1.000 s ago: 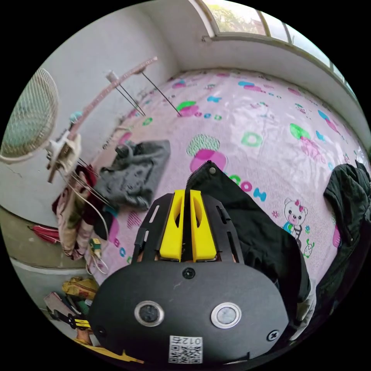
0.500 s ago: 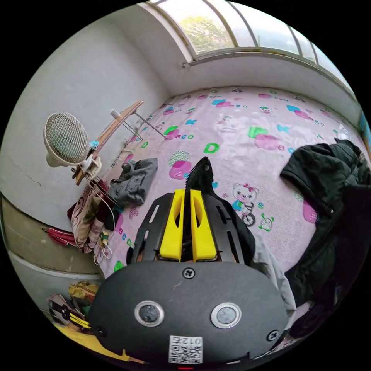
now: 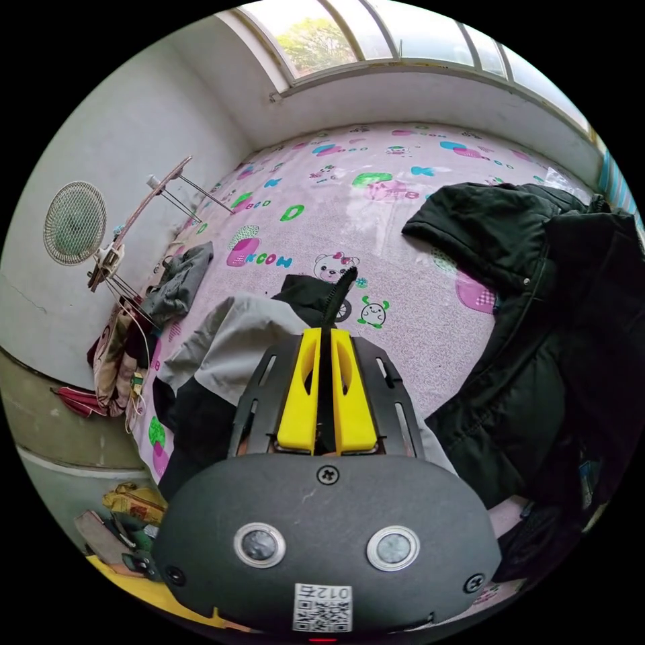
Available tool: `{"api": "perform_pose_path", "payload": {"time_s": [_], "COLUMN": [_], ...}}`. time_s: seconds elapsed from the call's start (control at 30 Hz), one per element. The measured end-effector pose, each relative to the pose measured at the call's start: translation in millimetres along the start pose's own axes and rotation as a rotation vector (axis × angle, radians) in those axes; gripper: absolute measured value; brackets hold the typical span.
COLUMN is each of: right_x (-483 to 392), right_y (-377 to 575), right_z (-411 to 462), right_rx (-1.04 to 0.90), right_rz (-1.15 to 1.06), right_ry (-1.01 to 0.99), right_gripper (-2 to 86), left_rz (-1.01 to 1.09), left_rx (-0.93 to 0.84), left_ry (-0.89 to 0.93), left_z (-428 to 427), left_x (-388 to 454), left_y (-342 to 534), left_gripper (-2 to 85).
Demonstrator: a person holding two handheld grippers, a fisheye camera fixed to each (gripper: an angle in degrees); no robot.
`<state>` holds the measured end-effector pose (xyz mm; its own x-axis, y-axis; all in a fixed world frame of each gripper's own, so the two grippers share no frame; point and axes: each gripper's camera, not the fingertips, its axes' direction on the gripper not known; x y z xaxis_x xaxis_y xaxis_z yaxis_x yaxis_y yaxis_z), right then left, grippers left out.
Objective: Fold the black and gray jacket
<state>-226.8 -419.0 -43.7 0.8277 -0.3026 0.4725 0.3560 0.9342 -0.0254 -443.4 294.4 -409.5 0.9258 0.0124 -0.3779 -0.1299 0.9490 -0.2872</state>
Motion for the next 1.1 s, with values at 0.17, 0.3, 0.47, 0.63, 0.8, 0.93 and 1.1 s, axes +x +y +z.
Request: {"api": "perform_pose_path", "payload": {"time_s": [0.17,0.3,0.47,0.63,0.8,0.93,1.1], "right_x": [-19.0,-16.8,-6.6,-62.6,-171.9,-228.2,-288.0], "right_y": [-0.5,15.3,54.7,133.1,263.4,326.9,370.2], "right_z": [16.3,11.8,-17.4,-57.4,-45.2,-5.2,50.9], "right_rx": [-0.061,-0.096,-0.064,-0.003,-0.088,-0.204,-0.347], "right_rz": [-0.041,0.0,0.038,-0.113,-0.218,-0.184,-0.146], "right_ry": [0.097,0.129,0.14,0.027,-0.013,0.016,0.138], "right_gripper": [2.8,4.4,6.2,5.3,3.5,2.9,2.4], "left_rz": [0.014,-0.091,-0.166,-0.345,-0.485,-0.496,-0.503], "left_rx": [-0.06,-0.044,0.038,0.19,0.192,0.157,0.093], "left_ry": [-0.027,-0.054,-0.066,-0.328,-0.395,-0.429,-0.456], "left_z": [38.1,37.0,-3.5,-55.9,-40.2,-10.9,18.4], "left_x": [31.4,29.1,16.3,-52.3,-146.5,-180.6,-197.9], "left_y": [-29.6,-35.8,-9.2,-4.4,-49.2,-96.6,-132.6], "left_gripper": [2.2,7.3,10.4,11.0,11.7,11.8,10.9]}}
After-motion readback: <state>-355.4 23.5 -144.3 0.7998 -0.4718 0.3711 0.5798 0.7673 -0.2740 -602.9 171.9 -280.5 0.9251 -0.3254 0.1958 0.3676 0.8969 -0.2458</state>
